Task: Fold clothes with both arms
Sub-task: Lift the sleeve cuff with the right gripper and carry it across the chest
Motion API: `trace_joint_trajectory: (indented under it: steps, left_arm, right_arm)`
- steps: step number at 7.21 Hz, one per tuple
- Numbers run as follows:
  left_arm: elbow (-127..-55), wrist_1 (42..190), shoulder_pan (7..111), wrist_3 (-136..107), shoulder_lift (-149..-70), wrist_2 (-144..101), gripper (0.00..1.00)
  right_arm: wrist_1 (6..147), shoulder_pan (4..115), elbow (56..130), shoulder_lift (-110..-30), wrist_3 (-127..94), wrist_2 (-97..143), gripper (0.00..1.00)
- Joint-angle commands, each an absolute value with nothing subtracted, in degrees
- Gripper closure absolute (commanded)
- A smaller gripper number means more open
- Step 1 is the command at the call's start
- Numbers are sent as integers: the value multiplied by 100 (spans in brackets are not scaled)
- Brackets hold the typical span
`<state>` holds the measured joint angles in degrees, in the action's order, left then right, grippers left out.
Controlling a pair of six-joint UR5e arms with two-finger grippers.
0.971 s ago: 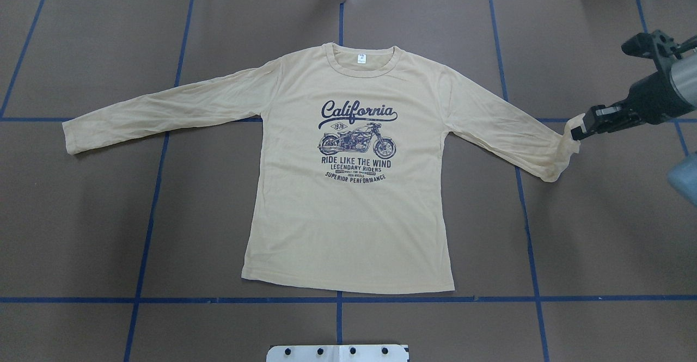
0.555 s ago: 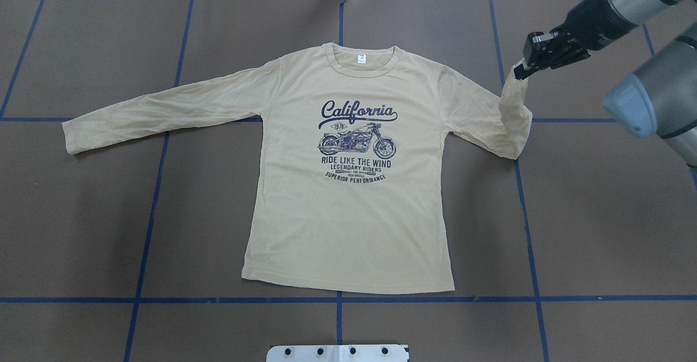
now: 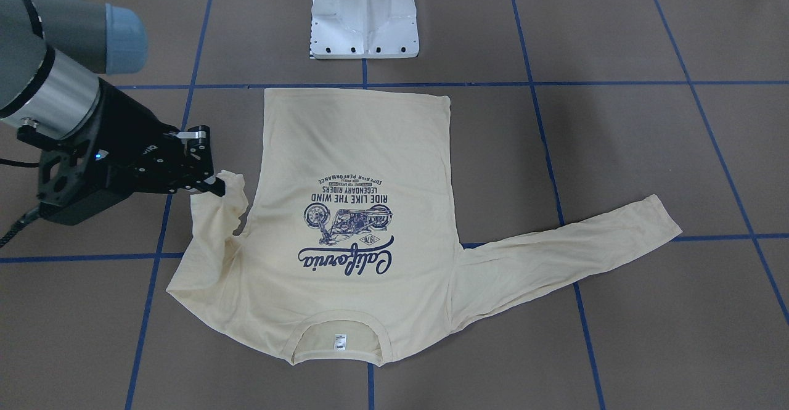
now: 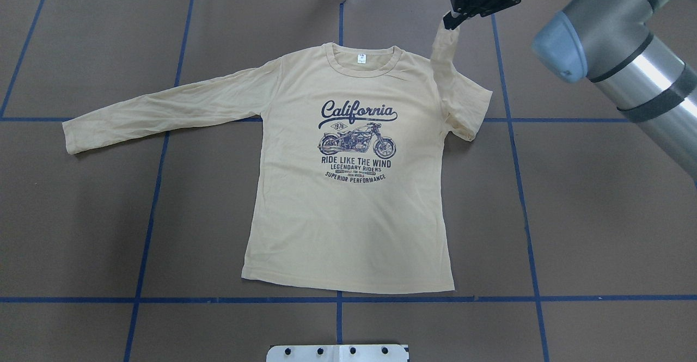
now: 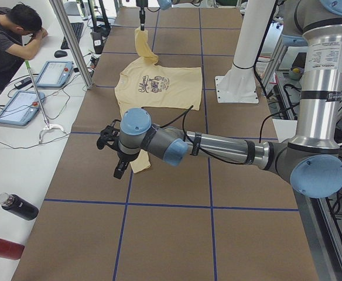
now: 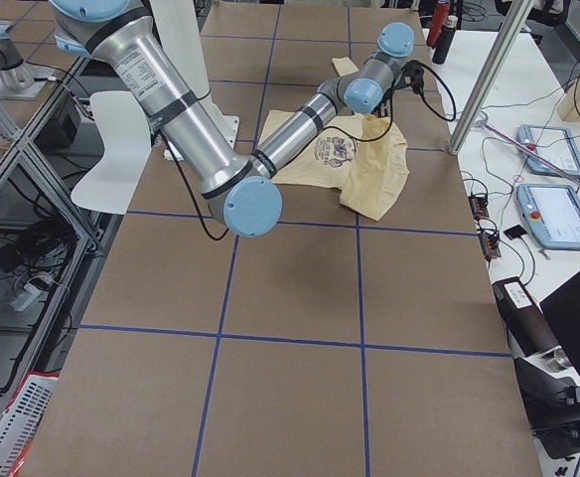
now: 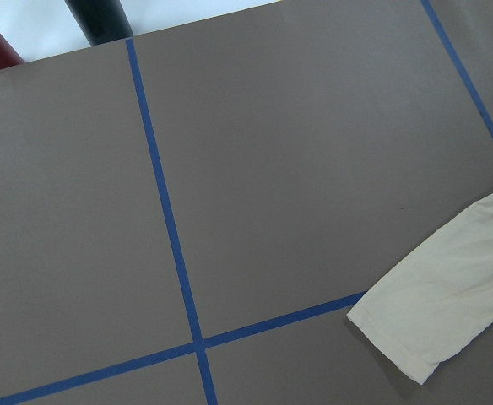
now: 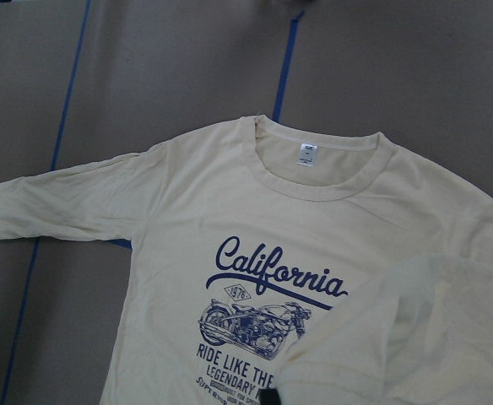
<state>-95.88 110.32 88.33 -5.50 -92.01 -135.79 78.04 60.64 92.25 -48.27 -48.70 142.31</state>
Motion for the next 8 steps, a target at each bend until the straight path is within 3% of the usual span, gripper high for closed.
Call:
trace_joint_trajectory:
  steps: [1,5,8]
  left_arm:
    - [-9580,11039,8833,-667,-9228,-13579,0]
    - [-9545,11074,8833,-835,-9255,-13579,0]
    - [-9545,11065,8824,-826,-9255,-13579,0]
  right_arm:
    - [7787,5619,8494,-3933,-4966,13653,100]
    - [7787,4844,7964,-3850,-4975,12693,100]
    - [7770,4711,7131,-3351,-4975,12595,100]
